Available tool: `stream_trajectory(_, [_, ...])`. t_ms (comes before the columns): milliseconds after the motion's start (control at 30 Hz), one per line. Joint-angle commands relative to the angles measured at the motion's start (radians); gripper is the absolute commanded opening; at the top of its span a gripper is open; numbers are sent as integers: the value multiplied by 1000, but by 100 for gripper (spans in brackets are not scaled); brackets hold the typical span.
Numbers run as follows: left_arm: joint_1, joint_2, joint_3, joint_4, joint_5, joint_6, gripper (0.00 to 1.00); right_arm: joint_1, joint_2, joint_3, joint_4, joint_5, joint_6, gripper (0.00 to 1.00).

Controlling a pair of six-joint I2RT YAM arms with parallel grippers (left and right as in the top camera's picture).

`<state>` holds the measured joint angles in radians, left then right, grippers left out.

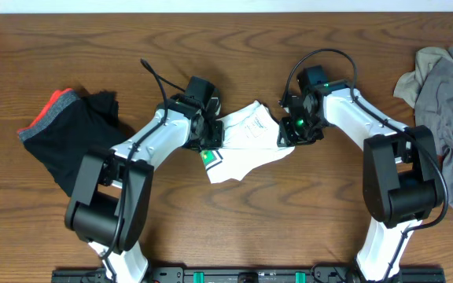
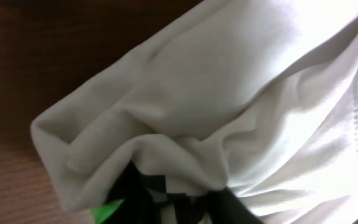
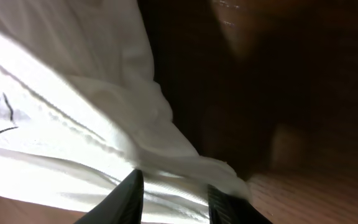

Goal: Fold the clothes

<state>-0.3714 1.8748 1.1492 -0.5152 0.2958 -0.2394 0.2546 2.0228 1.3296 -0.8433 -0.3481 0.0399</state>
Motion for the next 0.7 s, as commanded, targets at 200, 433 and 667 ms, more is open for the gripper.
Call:
stream_trajectory(200, [1,-229,-32,39,-62,53,65,-18,-77,12,-6,75,-19,33])
stream_trajectory(433, [6,-259,-32,175,-146,182,70,0,-219,12,-59,52,-19,33])
stream_trajectory(667, [39,-127,-32,208,-147,210,61,65,-233,0,-109,53,-19,31])
